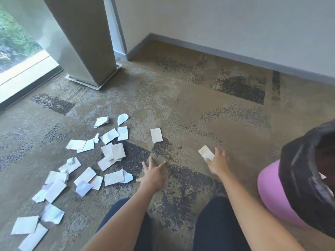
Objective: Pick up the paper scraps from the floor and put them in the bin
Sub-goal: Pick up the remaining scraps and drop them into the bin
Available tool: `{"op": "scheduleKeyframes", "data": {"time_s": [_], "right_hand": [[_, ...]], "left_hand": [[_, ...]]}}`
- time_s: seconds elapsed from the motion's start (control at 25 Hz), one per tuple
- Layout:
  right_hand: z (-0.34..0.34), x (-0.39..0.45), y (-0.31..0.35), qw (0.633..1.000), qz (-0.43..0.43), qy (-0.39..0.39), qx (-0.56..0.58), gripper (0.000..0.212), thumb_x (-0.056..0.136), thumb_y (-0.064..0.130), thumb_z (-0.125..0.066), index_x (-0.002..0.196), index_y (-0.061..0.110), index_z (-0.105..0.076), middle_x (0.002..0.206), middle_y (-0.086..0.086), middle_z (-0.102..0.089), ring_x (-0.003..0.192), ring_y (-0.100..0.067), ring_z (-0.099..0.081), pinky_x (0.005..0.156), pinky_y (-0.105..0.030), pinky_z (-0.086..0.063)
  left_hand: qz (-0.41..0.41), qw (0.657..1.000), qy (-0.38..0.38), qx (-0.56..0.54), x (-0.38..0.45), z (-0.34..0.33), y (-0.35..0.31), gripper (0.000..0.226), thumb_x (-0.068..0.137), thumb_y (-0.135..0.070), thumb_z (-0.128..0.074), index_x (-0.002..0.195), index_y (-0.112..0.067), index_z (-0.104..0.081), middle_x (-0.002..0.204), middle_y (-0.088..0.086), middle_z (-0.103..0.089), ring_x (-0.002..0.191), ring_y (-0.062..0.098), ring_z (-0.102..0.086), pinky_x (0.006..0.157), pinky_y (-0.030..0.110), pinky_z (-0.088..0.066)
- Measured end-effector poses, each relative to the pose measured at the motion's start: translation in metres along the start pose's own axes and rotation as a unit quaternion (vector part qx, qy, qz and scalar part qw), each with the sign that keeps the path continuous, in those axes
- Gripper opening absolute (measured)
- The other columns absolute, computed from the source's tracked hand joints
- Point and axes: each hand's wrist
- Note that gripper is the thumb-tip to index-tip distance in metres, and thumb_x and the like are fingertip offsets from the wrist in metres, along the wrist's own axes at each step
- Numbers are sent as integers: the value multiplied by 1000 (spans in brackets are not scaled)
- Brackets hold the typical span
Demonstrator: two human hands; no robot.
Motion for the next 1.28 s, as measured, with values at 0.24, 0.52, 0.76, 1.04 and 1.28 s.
{"op": "scheduleKeyframes", "data": {"time_s": [0.24,0.52,0.76,1.04,1.28], "right_hand": [[-17,3,14,994,-21,-88,-56,62,91,41,-62,141,13,-40,142,-14,-43,130,-34,-39,105,-43,-33],[-23,8,57,998,41,-22,-36,47,99,36,-50,133,4,-51,140,-17,-47,131,-37,-39,107,-47,-35],[-53,5,131,977,203,60,-9,52,95,40,-56,140,14,-49,147,-3,-34,131,-28,-37,111,-49,-32],[-67,15,194,965,248,58,-55,24,85,34,-73,105,22,-66,160,0,-21,144,-33,-20,118,-51,-16],[-70,32,216,977,206,34,-33,52,81,27,-78,127,7,-62,137,-11,-36,124,-32,-42,109,-37,-34]], "left_hand": [[-27,988,-150,2,-9,-1,-3,31,94,-1,-47,116,-14,-65,127,11,-46,124,32,-40,90,45,-52],[73,979,-101,-160,11,22,37,26,82,3,-54,105,-4,-64,107,15,-67,97,32,-66,70,37,-55],[93,992,-73,-45,17,73,121,15,79,-9,-56,88,-12,-66,97,8,-70,93,30,-67,75,33,-55],[41,992,-113,-35,7,54,154,74,63,-42,-84,124,-24,-46,122,4,-39,114,27,-39,94,51,-46],[53,986,-145,-58,10,48,147,79,63,-32,-88,121,-15,-38,119,7,-39,109,29,-43,87,45,-48]]}}
Point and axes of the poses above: each hand's wrist, its own x-axis towards the middle knuckle, its own z-axis out of the back of the hand, y = z × x
